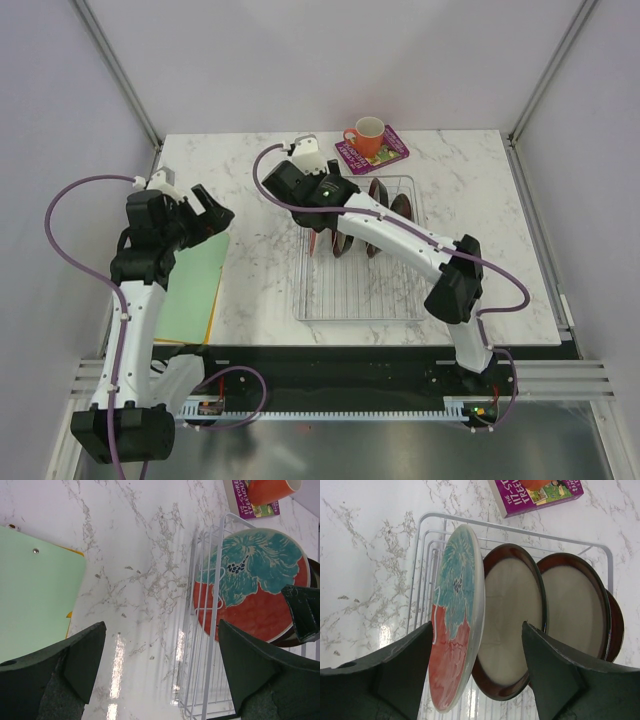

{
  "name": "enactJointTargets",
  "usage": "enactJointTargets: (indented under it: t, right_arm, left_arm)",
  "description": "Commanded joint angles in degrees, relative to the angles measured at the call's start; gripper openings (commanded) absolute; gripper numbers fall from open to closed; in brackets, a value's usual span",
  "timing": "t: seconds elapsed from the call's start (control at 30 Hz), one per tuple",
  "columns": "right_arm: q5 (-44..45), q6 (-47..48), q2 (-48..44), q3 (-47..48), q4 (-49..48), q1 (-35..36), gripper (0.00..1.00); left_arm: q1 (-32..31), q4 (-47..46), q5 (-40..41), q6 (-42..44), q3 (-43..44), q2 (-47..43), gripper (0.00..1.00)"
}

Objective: Unload the plates from the dish rack

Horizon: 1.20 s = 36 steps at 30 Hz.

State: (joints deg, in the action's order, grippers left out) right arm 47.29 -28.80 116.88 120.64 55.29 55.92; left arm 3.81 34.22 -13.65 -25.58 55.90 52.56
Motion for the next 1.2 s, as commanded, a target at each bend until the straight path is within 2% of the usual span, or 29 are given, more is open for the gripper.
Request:
enactJointTargets:
  t: [0.0,0.07,0.23,0.33,0.37,0.43,0.47,0.53,0.57,0.63,0.67,0.8,0.83,1.17]
  right_arm:
    - [3.6,-3.9,0.4,-0.4,1.0,0.3,0.79]
    - [3.2,-4.9,0.7,-0.9,0.6,0.3,0.82]
    - [1.9,-6.9,1.2,-3.1,-0.8,0.4,0.83]
    - [1.4,-7.5,1.1,-5.2,-2.5,0.5,0.81]
    - [1.4,-7.5,1.2,-5.4,-2.7,0.5,0.77]
    - [1.0,-7.4,1.8,-5.4,-2.9,0.5,0.75]
    - [0.8,-7.3,1.9,-5.4,-3.1,0.4,0.68]
    - [0.6,-7.2,2.4,-5.3,-3.3,0.5,0.61]
    - [0.4,-7.1,2.6,-5.0,-3.5,0.5,0.49]
    - [0.2,-6.9,3.1,-4.6,-3.5,0.5,0.35]
    - [0.3,-6.8,3.3,-4.4,-3.4,0.5,0.23]
    - [2.5,-5.7,3.6,-2.7,-2.1,0.9,0.02]
    - [3.2,-5.7,3.8,-2.2,-1.6,0.9,0.00]
    - [17.5,-2.3,7.2,9.6,6.8,4.0,0.00]
  left_arm:
    - [0.3,-0.3,-1.2,1.8,-0.3,-0.3,0.99]
    - [0.4,-0.3,-1.1,2.0,-0.4,0.0,0.99]
    - [0.3,-0.3,-0.9,2.5,-0.9,-0.1,0.99]
    - [0.4,-0.3,-0.8,2.4,-1.1,-0.1,0.98]
    - [0.4,-0.3,-0.9,2.4,-1.2,0.2,0.97]
    - [0.4,-0.4,-0.9,2.6,-1.4,0.4,0.92]
    - [0.4,-0.4,-0.9,2.6,-1.5,0.6,0.90]
    - [0.4,-0.4,-0.9,2.5,-1.8,0.7,0.85]
    - [0.5,-0.4,-0.9,2.5,-1.8,0.8,0.84]
    - [0.4,-0.4,-0.7,2.5,-2.0,1.1,0.83]
    - [0.5,-0.3,-0.6,2.5,-1.9,1.1,0.83]
    - [0.4,-0.4,-0.7,2.5,-2.1,1.1,0.84]
    - [0.5,-0.4,-0.7,2.4,-2.1,1.2,0.84]
    - [0.5,-1.0,-1.4,2.1,-2.6,2.6,0.83]
